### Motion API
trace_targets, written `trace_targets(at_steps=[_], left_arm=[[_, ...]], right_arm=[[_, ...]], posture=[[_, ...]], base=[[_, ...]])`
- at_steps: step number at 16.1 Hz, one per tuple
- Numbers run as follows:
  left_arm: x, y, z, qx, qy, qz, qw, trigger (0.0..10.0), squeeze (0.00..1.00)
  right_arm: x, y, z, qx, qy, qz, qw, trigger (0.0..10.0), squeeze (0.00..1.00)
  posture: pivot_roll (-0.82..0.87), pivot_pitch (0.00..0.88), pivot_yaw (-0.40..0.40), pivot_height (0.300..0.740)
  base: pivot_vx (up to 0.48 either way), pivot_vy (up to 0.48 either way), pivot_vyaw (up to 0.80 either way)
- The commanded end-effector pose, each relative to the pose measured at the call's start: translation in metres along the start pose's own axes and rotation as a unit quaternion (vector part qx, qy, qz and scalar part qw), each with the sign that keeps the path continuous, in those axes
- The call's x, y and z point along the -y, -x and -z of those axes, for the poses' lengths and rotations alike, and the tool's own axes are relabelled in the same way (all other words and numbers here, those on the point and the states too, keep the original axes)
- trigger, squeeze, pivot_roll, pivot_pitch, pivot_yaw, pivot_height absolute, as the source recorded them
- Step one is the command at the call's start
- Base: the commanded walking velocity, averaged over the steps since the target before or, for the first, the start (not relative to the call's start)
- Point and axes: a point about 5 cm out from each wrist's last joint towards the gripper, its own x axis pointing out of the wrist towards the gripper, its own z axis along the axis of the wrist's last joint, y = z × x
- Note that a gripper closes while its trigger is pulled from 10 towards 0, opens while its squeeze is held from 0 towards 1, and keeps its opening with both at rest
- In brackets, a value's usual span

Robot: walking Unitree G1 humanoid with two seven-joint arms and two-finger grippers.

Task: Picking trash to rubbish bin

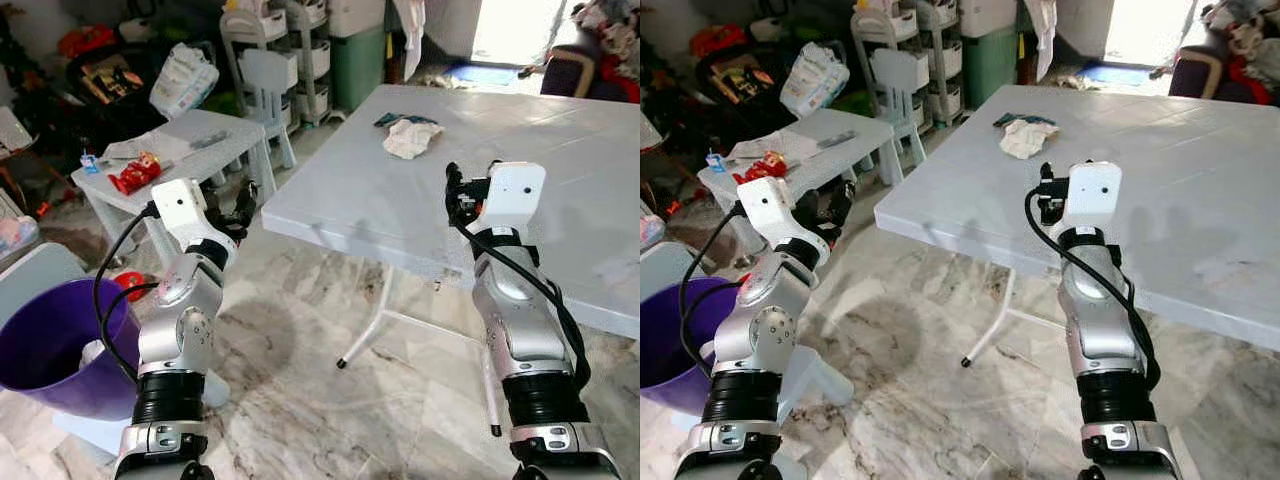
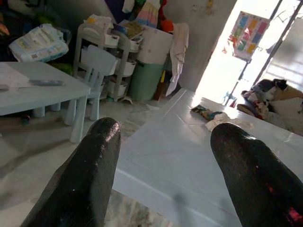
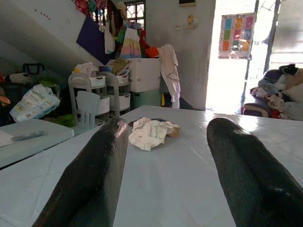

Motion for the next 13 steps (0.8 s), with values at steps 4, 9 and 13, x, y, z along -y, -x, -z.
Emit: trace_targets(at_steps=[4,9,13], left_arm=[[0.0024,-0.0030,-0.0064,0.011,-0.009,0.007,1.000,10.0,0.00],[0.0038,-0.0037,-0.0100,0.021,-0.008,0.019,1.000,10.0,0.00],[0.0031,-0.0035,-0.0110,0.024,-0.012,0.020,0.999,10.0,0.00]], right_arm=[[-0.0051,-0.0032,-0.0071,0.014,0.000,-0.003,1.000,10.0,0.00],[-0.0053,-0.0036,-0.0072,0.014,0.001,-0.005,1.000,10.0,0.00],[-0.0066,-0.0039,-0.0078,0.015,0.000,-0.005,1.000,10.0,0.00]], posture=[[0.00,0.000,0.072,0.740],[0.00,0.000,0.072,0.740],[0.00,0.000,0.074,0.740]], base=[[0.000,0.000,0.00],[0.000,0.000,0.00],[0.136,0.000,0.00]])
